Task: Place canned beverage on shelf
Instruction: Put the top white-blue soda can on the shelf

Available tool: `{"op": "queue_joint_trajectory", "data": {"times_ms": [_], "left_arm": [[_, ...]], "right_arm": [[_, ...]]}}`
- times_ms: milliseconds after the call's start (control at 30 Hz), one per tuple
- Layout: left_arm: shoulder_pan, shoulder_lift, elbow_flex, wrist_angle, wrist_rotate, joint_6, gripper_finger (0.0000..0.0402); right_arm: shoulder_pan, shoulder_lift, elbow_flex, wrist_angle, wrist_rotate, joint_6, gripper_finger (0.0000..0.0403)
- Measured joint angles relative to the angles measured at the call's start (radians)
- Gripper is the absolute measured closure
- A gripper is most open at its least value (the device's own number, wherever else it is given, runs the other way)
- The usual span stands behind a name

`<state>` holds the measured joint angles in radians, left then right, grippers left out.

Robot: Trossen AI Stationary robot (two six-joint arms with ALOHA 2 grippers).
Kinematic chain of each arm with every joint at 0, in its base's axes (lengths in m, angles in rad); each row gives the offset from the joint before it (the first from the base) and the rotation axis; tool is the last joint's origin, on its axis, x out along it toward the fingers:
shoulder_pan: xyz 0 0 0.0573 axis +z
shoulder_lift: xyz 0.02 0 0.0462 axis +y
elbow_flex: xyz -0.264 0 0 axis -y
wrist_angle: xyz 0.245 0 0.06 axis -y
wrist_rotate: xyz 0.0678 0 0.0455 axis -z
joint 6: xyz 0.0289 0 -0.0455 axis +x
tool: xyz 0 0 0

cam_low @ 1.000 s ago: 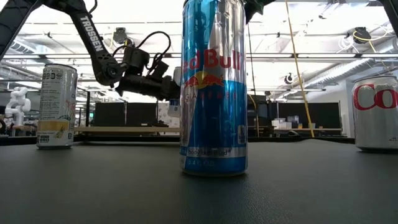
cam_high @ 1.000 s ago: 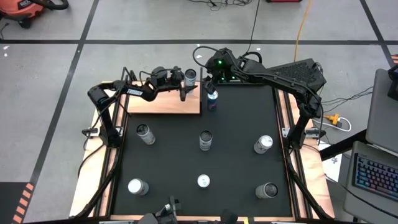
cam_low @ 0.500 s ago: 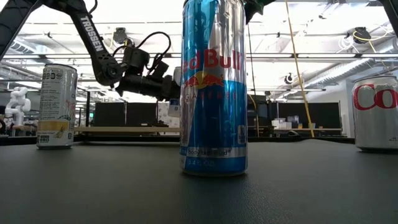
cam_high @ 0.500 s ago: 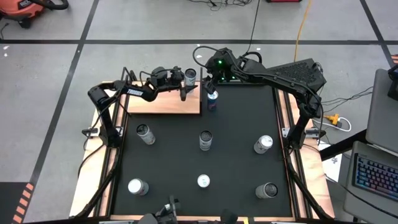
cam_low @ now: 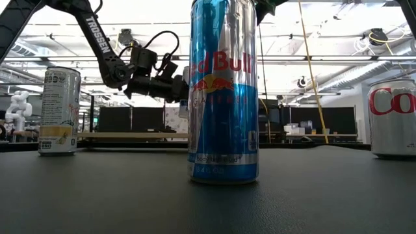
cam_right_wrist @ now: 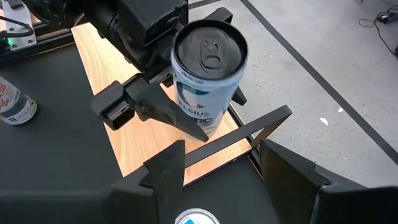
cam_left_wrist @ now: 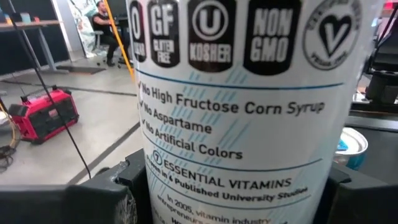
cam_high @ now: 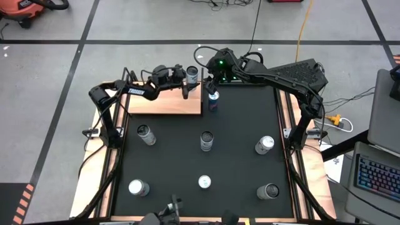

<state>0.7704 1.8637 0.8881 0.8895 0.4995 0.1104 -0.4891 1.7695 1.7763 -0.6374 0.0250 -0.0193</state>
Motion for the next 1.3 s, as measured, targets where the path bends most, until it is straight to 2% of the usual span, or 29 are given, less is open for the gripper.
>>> {"op": "queue_joint_trajectory", "data": {"times_ms": [133,1000,1167,1300], "left_arm": [[0.0,0.0,0.011,-0.044,0.001,0.001,0.014],[0.001,0.0,0.011,-0.041,0.001,-0.002,0.014],[0.014,0.028,0.011,0.004,0.046,-0.1,0.014],[0.015,0.05,0.011,0.01,0.051,-0.105,0.014]], "right_arm": [[0.0,0.0,0.0,0.0,0.0,0.0,0.0216],[0.0,0.0,0.0,0.0,0.0,0.0,0.0216],[0.0,0.0,0.0,0.0,0.0,0.0,0.0216],[0.0,0.0,0.0,0.0,0.0,0.0,0.0216]]}}
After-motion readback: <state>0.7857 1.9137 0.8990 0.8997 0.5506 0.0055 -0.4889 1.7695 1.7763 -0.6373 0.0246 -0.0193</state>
